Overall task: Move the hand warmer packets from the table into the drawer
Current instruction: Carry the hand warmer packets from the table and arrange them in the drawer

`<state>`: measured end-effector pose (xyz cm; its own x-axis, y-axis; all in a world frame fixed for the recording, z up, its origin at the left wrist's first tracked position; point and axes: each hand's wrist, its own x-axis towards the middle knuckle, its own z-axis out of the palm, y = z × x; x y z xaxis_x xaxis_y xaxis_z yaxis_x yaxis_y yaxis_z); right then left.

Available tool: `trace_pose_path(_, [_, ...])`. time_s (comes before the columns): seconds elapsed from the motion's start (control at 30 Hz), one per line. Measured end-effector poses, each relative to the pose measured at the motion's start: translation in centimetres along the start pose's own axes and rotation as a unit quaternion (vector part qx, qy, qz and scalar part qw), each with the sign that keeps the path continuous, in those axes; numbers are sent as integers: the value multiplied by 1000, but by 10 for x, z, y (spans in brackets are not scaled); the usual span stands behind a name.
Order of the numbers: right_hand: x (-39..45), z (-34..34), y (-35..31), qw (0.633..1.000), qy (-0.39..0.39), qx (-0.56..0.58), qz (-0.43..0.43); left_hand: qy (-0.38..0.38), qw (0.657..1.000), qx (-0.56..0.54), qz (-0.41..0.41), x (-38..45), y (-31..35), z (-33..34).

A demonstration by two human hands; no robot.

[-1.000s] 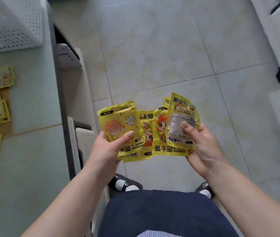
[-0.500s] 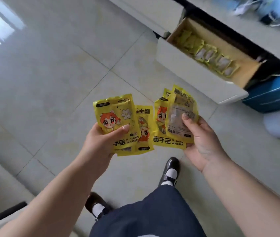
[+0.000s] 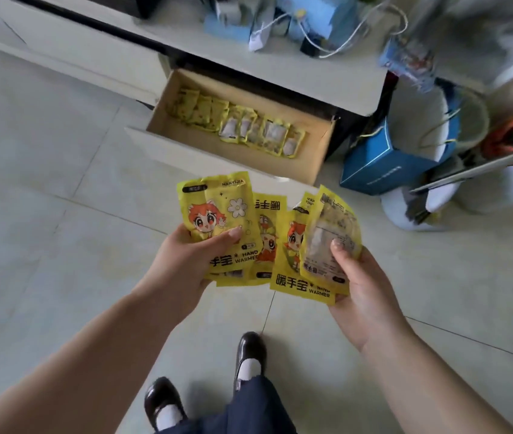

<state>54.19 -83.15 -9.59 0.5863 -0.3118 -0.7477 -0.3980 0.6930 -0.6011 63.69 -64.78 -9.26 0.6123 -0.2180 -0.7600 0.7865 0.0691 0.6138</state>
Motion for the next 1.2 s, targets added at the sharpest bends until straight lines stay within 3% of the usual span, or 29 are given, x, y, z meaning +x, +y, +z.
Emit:
trace_pose_path(0.33, [74, 29, -37, 1000, 24, 13, 5, 12, 999, 23, -34, 78, 67, -15])
trace_pose_path(0.43, [105, 40, -51, 998, 62, 22, -6, 10, 999, 43, -29, 111, 96, -20])
trace_pose_path(0.6, [169, 50, -65, 991, 72, 115, -22, 27, 998, 55, -30, 183, 125, -13])
trace_pose_path(0.93, [344, 31, -47, 978, 125, 167, -13, 43, 986, 153, -42, 374, 95, 32])
trace_pose_path(1.2, [457, 31, -32, 989, 113, 79, -62, 24, 978, 203, -38, 487, 65, 30])
